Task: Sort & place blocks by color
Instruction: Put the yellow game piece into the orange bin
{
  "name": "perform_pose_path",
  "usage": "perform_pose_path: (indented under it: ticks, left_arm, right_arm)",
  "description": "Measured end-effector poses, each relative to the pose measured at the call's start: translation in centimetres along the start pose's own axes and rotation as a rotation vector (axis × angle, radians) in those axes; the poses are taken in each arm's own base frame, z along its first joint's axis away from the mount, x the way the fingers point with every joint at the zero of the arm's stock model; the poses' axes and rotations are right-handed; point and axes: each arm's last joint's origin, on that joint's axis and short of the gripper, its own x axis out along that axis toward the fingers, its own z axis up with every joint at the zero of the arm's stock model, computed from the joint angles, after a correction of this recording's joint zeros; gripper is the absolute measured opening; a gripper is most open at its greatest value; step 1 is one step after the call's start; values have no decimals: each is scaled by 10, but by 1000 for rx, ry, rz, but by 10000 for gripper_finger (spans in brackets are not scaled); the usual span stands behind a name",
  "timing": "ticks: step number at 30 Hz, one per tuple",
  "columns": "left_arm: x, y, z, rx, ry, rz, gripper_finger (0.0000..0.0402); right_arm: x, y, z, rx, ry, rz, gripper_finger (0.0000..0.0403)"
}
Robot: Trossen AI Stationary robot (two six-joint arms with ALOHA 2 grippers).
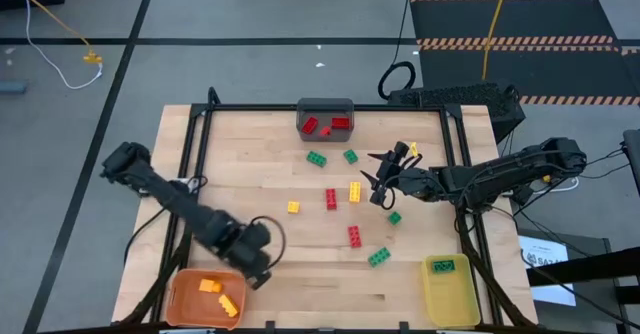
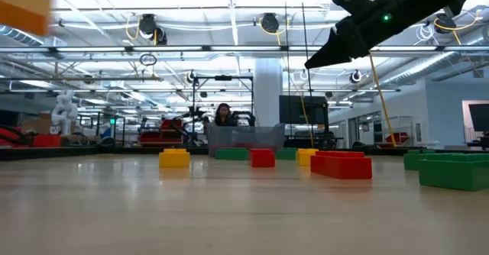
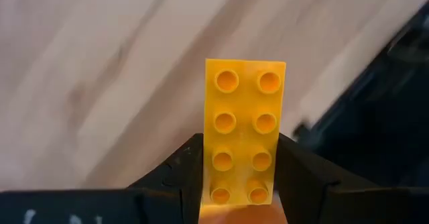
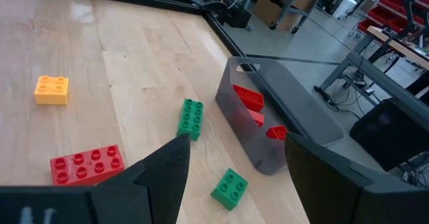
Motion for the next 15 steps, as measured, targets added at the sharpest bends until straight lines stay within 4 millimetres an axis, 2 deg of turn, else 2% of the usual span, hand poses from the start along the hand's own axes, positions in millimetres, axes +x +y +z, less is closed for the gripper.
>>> perform_pose_path:
  ticks: [8,15]
  left_arm:
    - [4,-4,-63,74,113,53,155]
    - [4,-4,-99,169,95,51,153]
  right_arm:
    - [0,0,0,1,0,0,233]
    - [0,0,0,8,0,0,233]
